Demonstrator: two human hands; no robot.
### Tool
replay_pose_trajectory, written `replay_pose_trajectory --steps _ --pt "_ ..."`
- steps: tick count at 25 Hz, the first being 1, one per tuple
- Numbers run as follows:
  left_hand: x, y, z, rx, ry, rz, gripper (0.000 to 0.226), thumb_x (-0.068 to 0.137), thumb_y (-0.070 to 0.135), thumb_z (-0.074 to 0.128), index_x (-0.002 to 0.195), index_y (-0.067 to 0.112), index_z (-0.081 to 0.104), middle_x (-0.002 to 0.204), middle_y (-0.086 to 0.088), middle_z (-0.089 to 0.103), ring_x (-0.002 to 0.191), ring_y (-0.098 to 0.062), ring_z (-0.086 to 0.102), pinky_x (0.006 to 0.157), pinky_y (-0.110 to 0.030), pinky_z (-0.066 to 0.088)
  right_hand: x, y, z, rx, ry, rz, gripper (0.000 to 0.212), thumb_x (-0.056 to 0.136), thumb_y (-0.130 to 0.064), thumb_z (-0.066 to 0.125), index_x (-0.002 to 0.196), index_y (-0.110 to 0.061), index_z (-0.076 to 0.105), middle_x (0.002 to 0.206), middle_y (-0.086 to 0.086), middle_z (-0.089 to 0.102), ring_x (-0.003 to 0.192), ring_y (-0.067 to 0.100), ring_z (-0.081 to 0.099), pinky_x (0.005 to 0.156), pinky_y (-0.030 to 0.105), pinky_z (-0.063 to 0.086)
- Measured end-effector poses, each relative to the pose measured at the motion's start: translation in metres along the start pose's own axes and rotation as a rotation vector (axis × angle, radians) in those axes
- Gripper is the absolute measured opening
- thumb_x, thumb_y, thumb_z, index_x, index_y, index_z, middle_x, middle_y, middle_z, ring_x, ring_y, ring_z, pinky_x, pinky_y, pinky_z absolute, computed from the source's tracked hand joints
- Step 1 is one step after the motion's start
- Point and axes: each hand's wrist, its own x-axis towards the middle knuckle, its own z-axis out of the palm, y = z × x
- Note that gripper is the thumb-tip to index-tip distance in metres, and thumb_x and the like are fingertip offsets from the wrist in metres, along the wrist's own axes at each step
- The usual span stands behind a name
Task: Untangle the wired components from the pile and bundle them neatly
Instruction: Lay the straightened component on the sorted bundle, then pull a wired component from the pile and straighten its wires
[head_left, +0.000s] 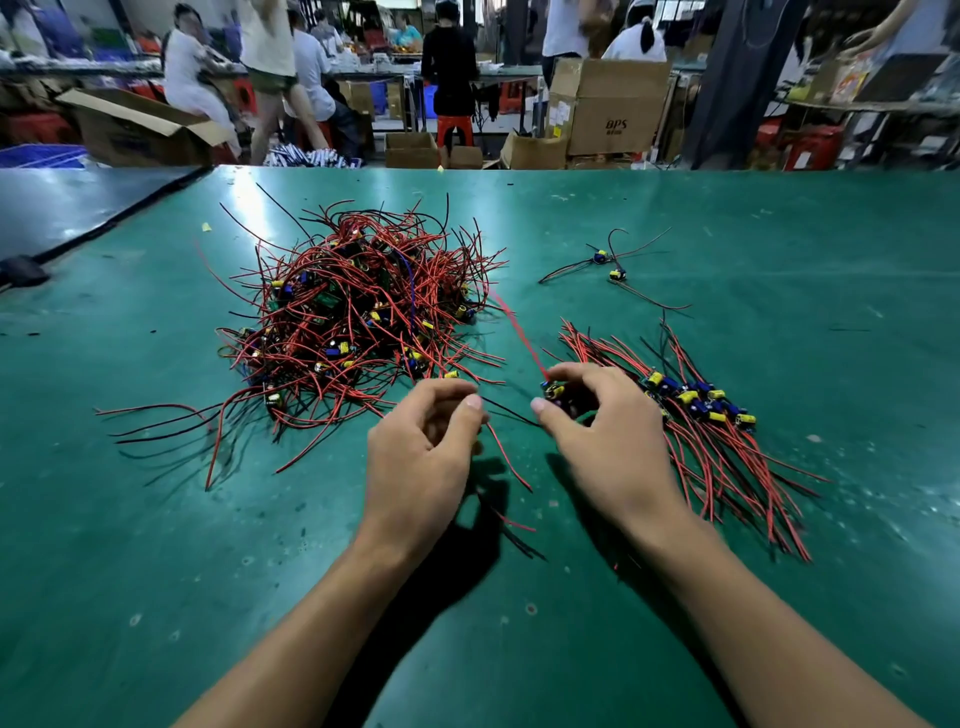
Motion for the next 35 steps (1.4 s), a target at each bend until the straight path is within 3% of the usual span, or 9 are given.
replay_pose_trajectory --steps 3,7,11,13,16,23,25,29,35 --pt "0.003 -0.007 -0.006 0.441 0.134 0.136 0.012 0.084 0.013 0.071 0.092 0.021 0.068 0.084 0.009 0.063 0.069 -0.002 0.054 0.069 -0.019 0.042 0.012 0.01 -0.013 -0.108 0.027 0.092 0.03 0.085 -0.02 0.076 0.114 -0.015 0.072 0.107 0.007 0.067 0.099 0.022 0.061 0.095 0.026 0.042" --pt "0.006 -0.016 -0.006 0.706 -0.016 0.044 0.037 0.084 0.035 0.07 0.119 0.025 0.064 0.109 0.003 0.053 0.1 -0.016 0.055 0.088 -0.03 0.046 0.016 0.016 -0.02 -0.293 0.037 0.14 0.041 0.086 -0.024 0.075 0.125 -0.015 0.066 0.117 0.01 0.058 0.111 0.028 0.054 0.104 0.034 0.039" --pt "0.006 -0.017 -0.004 0.853 -0.138 0.076 0.035 0.086 0.044 0.064 0.118 0.031 0.063 0.114 0.003 0.052 0.108 -0.019 0.052 0.089 -0.034 0.047 0.01 0.008 -0.014 -0.178 -0.058 -0.112 0.024 0.088 -0.022 0.074 0.11 -0.014 0.073 0.103 0.002 0.065 0.092 0.012 0.058 0.089 0.012 0.042" --pt "0.007 -0.015 -0.005 0.825 -0.11 0.068 0.023 0.085 0.039 0.065 0.106 0.029 0.064 0.105 0.003 0.054 0.102 -0.021 0.053 0.085 -0.034 0.047 0.005 0.005 -0.01 -0.161 -0.221 -0.201 0.018 0.091 -0.032 0.069 0.102 -0.018 0.076 0.095 -0.003 0.071 0.087 0.009 0.062 0.087 0.019 0.048" --pt "0.006 -0.015 -0.008 0.765 -0.065 0.088 0.011 0.085 0.031 0.068 0.093 0.025 0.064 0.094 0.004 0.057 0.09 -0.02 0.055 0.078 -0.033 0.047 0.004 0.01 -0.007 -0.291 -0.344 -0.143 0.035 0.095 -0.051 0.056 0.097 -0.022 0.076 0.091 -0.004 0.072 0.09 0.016 0.064 0.083 0.037 0.052" --pt "0.002 0.001 -0.006 0.324 0.212 0.192 0.01 0.085 0.025 0.073 0.091 0.025 0.065 0.085 0.01 0.067 0.063 -0.009 0.06 0.061 -0.022 0.049 0.008 0.01 -0.01 -0.205 -0.257 -0.074 0.024 0.094 -0.042 0.063 0.09 -0.022 0.076 0.084 -0.008 0.074 0.078 0.006 0.064 0.078 0.028 0.051" --pt "-0.001 0.004 -0.003 0.238 0.192 0.248 0.017 0.083 0.02 0.075 0.096 0.021 0.065 0.088 0.007 0.068 0.068 -0.011 0.065 0.064 -0.025 0.053 0.005 0.003 -0.005 -0.025 -0.247 -0.036 0.022 0.095 -0.038 0.065 0.087 -0.02 0.076 0.078 -0.008 0.074 0.069 0.003 0.063 0.07 0.023 0.049" --pt "-0.011 0.005 0.005 0.241 -0.01 0.429 0.027 0.078 0.009 0.079 0.101 0.01 0.065 0.092 0.001 0.067 0.079 -0.012 0.067 0.071 -0.029 0.056 0.002 -0.014 -0.004 0.447 -0.488 0.233 0.033 0.093 -0.052 0.059 0.077 -0.029 0.076 0.063 -0.012 0.064 0.055 0.001 0.055 0.054 0.014 0.043" --pt "-0.015 0.006 0.008 0.205 -0.086 0.439 0.036 0.074 0.01 0.082 0.102 0.014 0.061 0.096 -0.001 0.064 0.076 -0.014 0.067 0.067 -0.028 0.055 0.004 -0.013 -0.007 0.773 -0.531 0.397 0.031 0.07 -0.045 0.076 0.092 -0.025 0.08 0.09 0.003 0.074 0.082 0.017 0.059 0.067 0.026 0.042"
